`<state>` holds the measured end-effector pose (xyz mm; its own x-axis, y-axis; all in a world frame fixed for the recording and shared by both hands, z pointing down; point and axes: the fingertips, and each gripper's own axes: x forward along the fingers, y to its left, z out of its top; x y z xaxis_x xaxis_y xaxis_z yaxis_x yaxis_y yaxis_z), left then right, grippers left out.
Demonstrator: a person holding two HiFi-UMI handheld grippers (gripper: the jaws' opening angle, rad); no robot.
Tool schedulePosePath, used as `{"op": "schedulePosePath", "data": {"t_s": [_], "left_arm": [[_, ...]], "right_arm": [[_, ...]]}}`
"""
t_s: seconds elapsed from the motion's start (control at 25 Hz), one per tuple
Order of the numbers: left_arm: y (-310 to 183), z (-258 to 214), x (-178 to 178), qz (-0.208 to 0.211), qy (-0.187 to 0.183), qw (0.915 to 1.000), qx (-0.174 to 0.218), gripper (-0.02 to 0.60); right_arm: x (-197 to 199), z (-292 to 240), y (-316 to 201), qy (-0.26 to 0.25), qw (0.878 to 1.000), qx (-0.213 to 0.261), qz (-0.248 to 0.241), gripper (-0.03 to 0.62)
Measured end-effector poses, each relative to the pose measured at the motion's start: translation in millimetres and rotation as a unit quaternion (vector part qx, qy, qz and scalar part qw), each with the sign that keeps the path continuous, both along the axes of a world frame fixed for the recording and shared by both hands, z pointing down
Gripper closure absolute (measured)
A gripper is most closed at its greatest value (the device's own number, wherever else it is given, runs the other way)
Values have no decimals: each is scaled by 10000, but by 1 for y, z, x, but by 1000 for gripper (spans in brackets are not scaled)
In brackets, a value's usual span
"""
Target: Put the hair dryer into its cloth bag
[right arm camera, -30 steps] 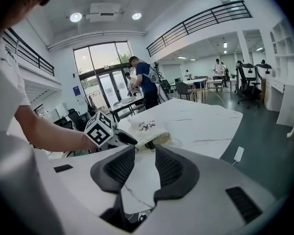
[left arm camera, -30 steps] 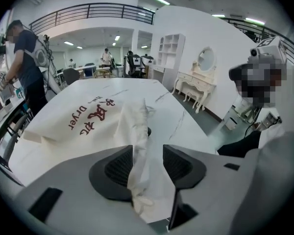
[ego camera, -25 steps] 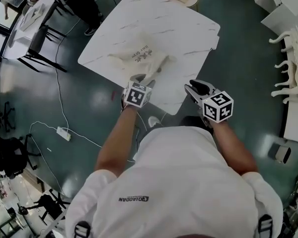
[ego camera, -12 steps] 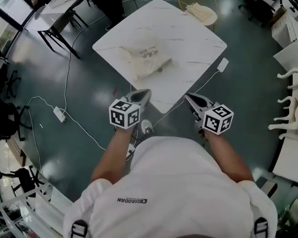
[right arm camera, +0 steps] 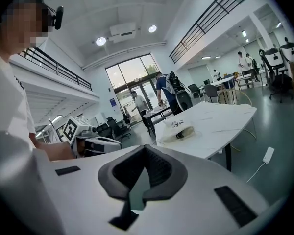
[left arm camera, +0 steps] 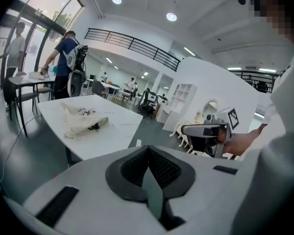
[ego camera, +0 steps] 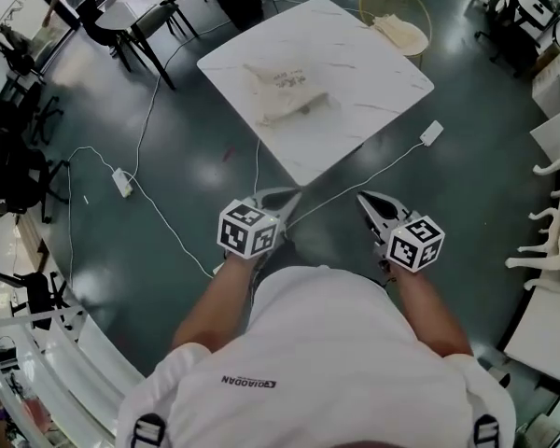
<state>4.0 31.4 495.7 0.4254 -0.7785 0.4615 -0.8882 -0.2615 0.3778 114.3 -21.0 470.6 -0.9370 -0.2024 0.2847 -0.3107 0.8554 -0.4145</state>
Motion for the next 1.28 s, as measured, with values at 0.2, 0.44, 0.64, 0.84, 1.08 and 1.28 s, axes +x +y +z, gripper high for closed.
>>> {"op": "schedulePosePath", "data": {"t_s": [0.2,0.44,0.64,0.84,1.08,1.28], "left_arm": [[32,-8,13,-232,-45,9997,-26,552],[55,-13,-2,-424,-214,9989,-53,552],[49,-30,-17,-376,-274,9989,110,552],[53,-42,-41,-126,-362,9991,164,552],[52,-41,-83,-28,-340,9992,222,552],[47,-39,-100,111,-334,9990,262,552]], "right_arm": [[18,-1,13,-41,10000,18,-53,572],[14,-10,29,-130,9998,135,-42,573],[0,-12,39,-60,9998,162,-48,572],[-23,-13,42,76,9997,187,133,572],[-57,-16,45,129,9986,346,375,572],[-69,-17,51,153,9977,352,553,573]]}}
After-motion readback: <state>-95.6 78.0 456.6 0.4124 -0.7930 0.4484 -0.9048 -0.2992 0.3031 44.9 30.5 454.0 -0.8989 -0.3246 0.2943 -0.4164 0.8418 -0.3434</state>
